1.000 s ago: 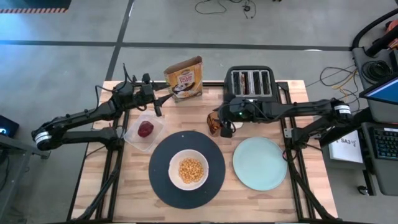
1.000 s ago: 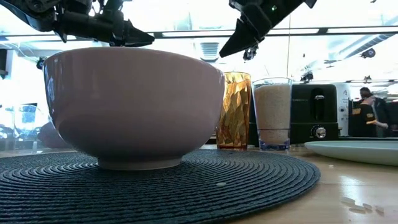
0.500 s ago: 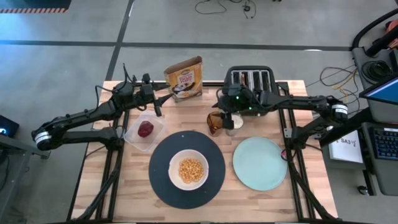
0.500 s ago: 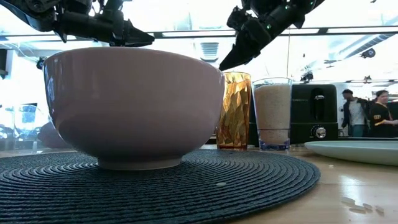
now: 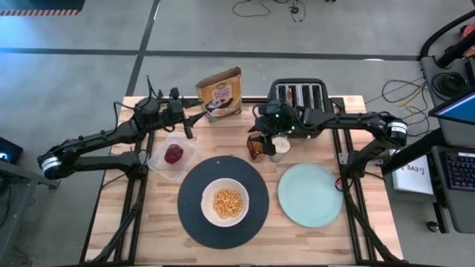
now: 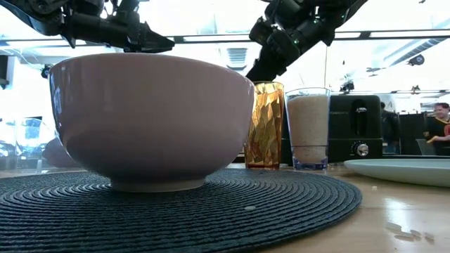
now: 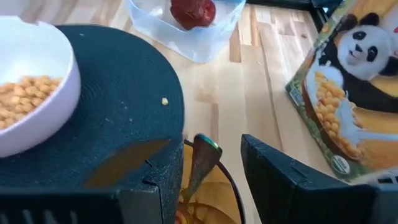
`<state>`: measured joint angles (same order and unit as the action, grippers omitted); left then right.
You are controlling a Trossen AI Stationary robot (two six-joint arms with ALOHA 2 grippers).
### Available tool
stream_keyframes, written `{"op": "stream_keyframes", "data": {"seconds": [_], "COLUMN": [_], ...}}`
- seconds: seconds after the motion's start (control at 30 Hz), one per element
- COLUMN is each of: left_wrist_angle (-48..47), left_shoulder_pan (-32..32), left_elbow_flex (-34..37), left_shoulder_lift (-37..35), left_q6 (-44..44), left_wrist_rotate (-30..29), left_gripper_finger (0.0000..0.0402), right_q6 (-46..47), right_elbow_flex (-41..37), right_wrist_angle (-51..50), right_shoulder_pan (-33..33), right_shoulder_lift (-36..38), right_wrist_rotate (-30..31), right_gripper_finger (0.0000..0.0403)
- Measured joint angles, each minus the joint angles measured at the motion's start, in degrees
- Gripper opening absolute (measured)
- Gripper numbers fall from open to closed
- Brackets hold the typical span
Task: Arrange a breakfast setting
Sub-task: Adjust the blue spoon in the orange cup
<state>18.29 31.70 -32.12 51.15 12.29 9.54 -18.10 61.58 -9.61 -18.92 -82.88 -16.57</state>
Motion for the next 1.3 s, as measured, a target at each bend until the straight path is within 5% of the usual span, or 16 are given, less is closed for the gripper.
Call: {"op": "stream_keyframes", "data": {"seconds": [0.4,0.9,1.3], "left_wrist_angle": [-0.01,-0.1,-0.1], "left_shoulder_pan": [0.0,0.0,0.0], "left_elbow_flex": [0.0,0.0,0.0], "left_shoulder_lift": [-0.01,-0.01,-0.01], "left_q6": [-0.61,-1.07,-2.34], "left_wrist_rotate": [0.0,0.0,0.04], "left_gripper_finger": [0.0171,0.0171,0.0171], "right_q6": [-0.07,-3.6,-4.29], "right_elbow_flex": [0.0,0.0,0.0], "right_wrist_angle": [1.22,1.22,0.73], "right_shoulder_pan": [-0.63,-0.63,-0.63], "right_shoulder_lift": [-0.43,-0.47,2.11], "right_wrist_rotate": [-3.4,-3.4,-3.35], "right_gripper_finger": [0.0116,0.0015,0.0009]}}
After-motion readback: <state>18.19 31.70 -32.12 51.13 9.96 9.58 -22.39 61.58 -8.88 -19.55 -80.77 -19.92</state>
